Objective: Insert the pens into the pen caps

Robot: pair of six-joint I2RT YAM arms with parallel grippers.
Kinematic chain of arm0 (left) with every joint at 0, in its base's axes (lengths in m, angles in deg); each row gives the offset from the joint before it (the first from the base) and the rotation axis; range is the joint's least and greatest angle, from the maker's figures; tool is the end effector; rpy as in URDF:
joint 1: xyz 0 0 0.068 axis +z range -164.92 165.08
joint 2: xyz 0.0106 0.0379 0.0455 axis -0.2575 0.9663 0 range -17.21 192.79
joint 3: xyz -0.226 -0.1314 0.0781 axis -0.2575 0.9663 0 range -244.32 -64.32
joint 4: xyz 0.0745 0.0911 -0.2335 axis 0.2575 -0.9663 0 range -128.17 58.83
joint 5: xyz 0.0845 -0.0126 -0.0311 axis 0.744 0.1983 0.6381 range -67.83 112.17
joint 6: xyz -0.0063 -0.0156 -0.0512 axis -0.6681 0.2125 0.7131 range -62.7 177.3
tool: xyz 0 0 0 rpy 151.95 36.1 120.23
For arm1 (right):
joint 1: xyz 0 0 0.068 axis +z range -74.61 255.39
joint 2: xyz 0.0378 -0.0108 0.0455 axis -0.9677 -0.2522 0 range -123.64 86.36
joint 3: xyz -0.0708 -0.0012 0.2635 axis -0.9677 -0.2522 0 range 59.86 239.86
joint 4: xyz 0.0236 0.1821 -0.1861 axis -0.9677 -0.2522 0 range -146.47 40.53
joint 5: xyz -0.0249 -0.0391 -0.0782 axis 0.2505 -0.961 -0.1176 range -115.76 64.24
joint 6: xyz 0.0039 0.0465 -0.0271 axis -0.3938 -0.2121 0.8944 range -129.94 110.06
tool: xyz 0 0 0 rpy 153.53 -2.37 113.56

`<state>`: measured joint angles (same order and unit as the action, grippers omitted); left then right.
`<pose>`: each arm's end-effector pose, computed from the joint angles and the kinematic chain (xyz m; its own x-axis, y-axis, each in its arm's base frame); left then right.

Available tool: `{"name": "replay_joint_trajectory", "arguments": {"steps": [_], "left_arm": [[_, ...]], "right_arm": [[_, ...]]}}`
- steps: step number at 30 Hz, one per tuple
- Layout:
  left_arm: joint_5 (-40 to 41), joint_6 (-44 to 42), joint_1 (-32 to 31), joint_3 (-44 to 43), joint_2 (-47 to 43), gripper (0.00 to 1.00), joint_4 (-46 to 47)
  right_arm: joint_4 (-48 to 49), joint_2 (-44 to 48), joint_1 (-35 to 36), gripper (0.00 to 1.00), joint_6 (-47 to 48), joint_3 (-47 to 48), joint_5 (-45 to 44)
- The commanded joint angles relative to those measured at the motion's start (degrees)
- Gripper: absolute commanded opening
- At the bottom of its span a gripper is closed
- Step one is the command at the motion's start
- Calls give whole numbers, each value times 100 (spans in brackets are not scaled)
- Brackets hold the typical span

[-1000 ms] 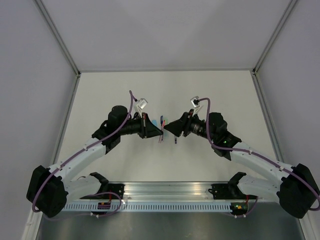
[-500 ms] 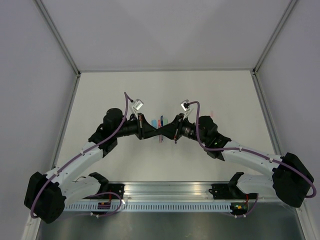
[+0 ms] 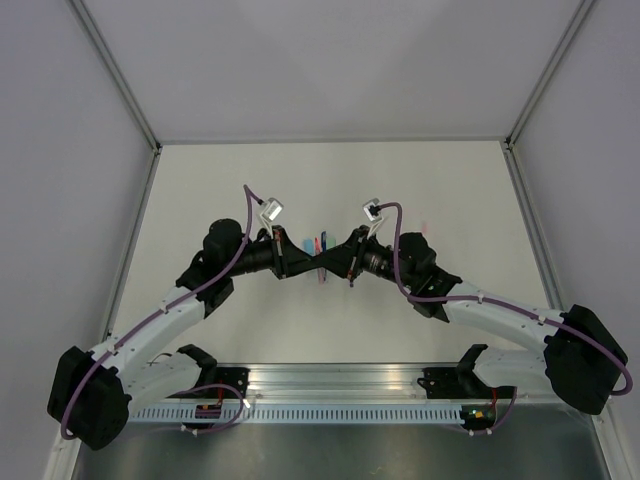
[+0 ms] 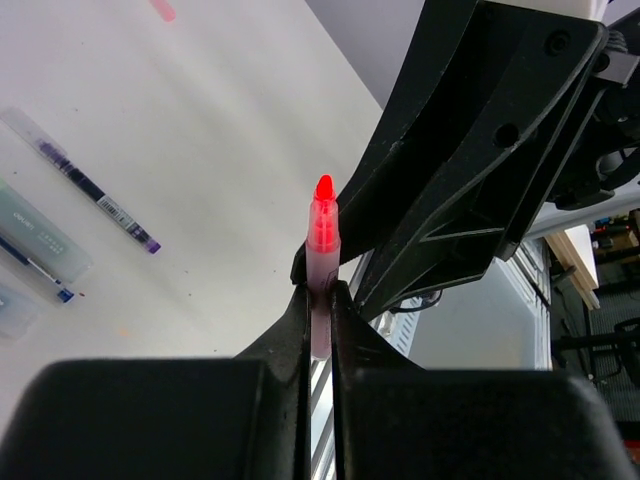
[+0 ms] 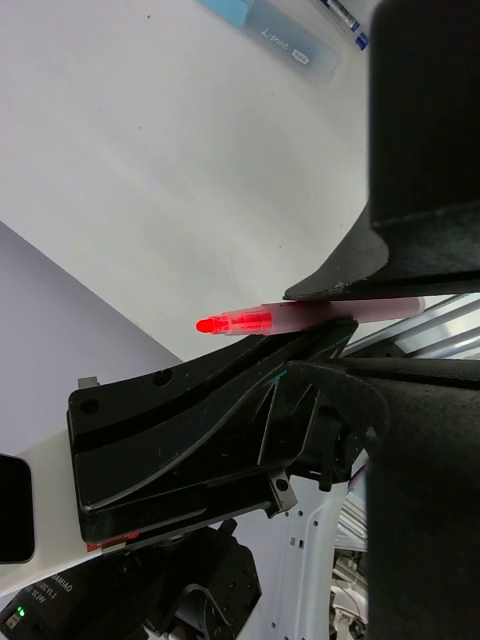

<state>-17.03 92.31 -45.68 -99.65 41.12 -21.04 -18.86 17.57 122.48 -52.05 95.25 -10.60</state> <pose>0.1856 -0.1366 0.2752 -0.6878 -0.1080 -0.7178 0.6486 0.3527 -0.6745 0.1773 0.2042 0.2696 -0.6179 0.2859 -0.7324 -0.6341 0.3696 0.6792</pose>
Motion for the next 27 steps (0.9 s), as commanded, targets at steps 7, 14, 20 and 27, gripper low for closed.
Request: {"name": "replay_joint_trajectory", "arguments": {"steps": [7,14,20,27], "left_arm": [[-853,701,-158,114,-487,2,1325],[-931,780,-158,70,-638,2,1430],[-1098,911,-167,97,-743,2,1781],[-1160,1017,-167,70,-770,2,1975]], "right_arm": [[1710,164,63,2,-921,-138,224],[1887,209,63,0,-1150,-165,260],[2203,173,63,0,-1379,-244,277],[2388,138,63,0,-1458,-270,312]]}}
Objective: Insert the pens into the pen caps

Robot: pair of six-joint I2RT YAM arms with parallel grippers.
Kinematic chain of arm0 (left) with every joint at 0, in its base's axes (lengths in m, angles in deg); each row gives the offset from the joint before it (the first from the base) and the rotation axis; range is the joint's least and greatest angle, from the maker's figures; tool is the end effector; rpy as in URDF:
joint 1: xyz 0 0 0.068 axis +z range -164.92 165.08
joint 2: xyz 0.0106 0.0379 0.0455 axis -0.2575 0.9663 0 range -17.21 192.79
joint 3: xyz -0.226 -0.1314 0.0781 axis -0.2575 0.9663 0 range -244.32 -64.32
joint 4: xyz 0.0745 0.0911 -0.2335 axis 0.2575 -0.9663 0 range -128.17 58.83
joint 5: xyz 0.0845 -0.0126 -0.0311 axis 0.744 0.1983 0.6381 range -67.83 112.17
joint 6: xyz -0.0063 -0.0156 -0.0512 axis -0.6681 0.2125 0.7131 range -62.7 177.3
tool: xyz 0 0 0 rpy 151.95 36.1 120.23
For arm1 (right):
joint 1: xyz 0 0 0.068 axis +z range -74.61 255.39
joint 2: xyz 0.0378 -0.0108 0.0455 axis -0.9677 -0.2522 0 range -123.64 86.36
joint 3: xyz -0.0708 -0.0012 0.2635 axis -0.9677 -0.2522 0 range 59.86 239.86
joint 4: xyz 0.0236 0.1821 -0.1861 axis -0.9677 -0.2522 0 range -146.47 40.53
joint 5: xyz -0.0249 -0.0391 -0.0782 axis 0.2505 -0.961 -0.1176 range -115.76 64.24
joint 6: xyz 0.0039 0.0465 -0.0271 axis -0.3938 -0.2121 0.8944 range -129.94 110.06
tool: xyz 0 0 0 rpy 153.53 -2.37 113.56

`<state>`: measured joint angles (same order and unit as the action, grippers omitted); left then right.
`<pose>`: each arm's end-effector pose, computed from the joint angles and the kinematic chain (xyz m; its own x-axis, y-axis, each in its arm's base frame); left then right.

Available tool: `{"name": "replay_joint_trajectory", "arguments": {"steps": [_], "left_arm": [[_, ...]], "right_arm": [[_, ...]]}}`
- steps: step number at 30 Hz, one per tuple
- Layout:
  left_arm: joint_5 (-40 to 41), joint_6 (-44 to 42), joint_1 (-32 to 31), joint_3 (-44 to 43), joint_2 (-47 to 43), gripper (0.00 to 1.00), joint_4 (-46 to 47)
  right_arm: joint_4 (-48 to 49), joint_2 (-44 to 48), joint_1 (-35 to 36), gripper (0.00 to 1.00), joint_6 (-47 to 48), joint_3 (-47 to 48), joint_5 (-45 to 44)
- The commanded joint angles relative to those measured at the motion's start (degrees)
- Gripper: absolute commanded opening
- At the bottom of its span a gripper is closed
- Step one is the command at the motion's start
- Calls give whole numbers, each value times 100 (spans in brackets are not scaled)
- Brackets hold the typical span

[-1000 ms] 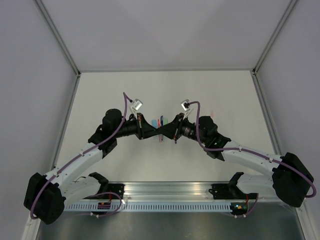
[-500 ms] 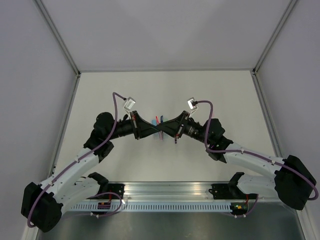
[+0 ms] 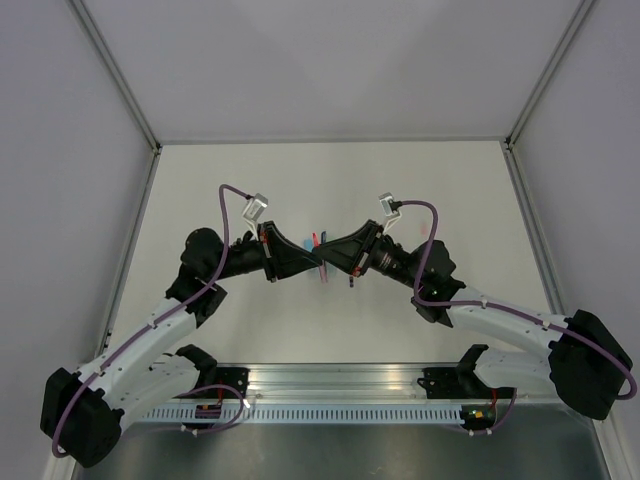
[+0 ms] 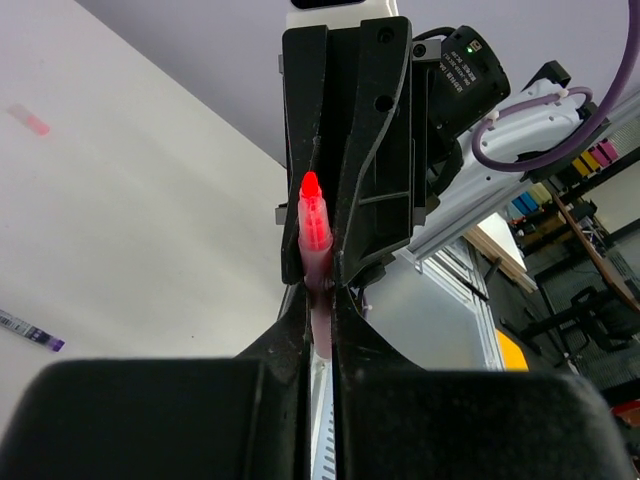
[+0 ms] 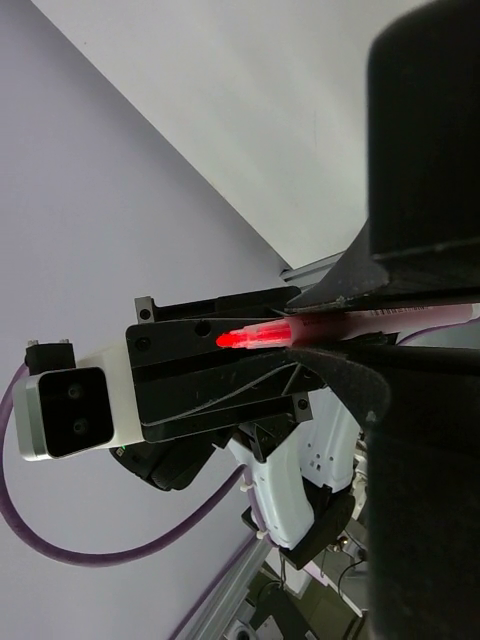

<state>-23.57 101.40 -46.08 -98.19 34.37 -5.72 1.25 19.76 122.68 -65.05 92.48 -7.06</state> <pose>0.1626 -0.1281 0.3164 -0.5910 -0.2102 -0.7788 0.7757 0.1167 -0.6202 0.1647 0.1950 0.2997 -0.6300 0.4630 -0.6235 -0.6774 0.0650 0.7327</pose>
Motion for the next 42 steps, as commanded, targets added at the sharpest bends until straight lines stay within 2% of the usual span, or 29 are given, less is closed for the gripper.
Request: {"name": "replay_joint_trajectory", "arguments": {"steps": [1,3,4,7,10,21,27,30,33,34,35,36,38,39,40,41,42], "left_arm": [[-489,108,-127,-85,-103,3,434],[-428,108,-127,-94,-95,12,399],[-393,99,-127,-94,-95,27,356],[-261,11,-127,-103,-34,45,250],[-234,38,-136,-59,63,49,346],[-173,213,-180,-85,458,49,680],[-137,354,-312,-155,818,48,978],[-199,380,-400,-199,951,41,1040],[-216,380,-409,-190,978,20,1137],[-199,372,-400,-190,952,7,1120],[-147,354,-409,-199,951,3,1094],[-146,337,-409,-225,934,2,1050],[-102,179,-409,-252,942,2,857],[-50,91,-409,-278,934,2,726],[116,-118,-400,-296,916,2,350],[170,-242,-400,-296,881,2,198],[231,-487,-400,-296,855,2,49]], "right_arm": [[369,-72,44,0,-149,-1,-50],[334,-10,44,0,-105,-19,-77],[307,16,44,0,-96,-19,-147],[237,113,52,0,-70,-45,-313],[219,157,52,0,-52,-45,-393],[421,140,44,0,-52,-168,-727],[500,113,44,0,-35,-230,-885],[466,131,44,0,9,-247,-938],[404,166,44,0,88,-291,-947],[412,174,44,0,106,-326,-956],[447,192,44,0,115,-353,-956],[448,210,44,0,123,-405,-938],[117,332,44,9,263,-414,-912],[-165,394,44,31,386,-380,-912],[-490,516,44,38,744,-353,-929],[-1345,831,44,43,895,-336,-1060],[-1807,1008,44,48,1019,-318,-1514]]}}
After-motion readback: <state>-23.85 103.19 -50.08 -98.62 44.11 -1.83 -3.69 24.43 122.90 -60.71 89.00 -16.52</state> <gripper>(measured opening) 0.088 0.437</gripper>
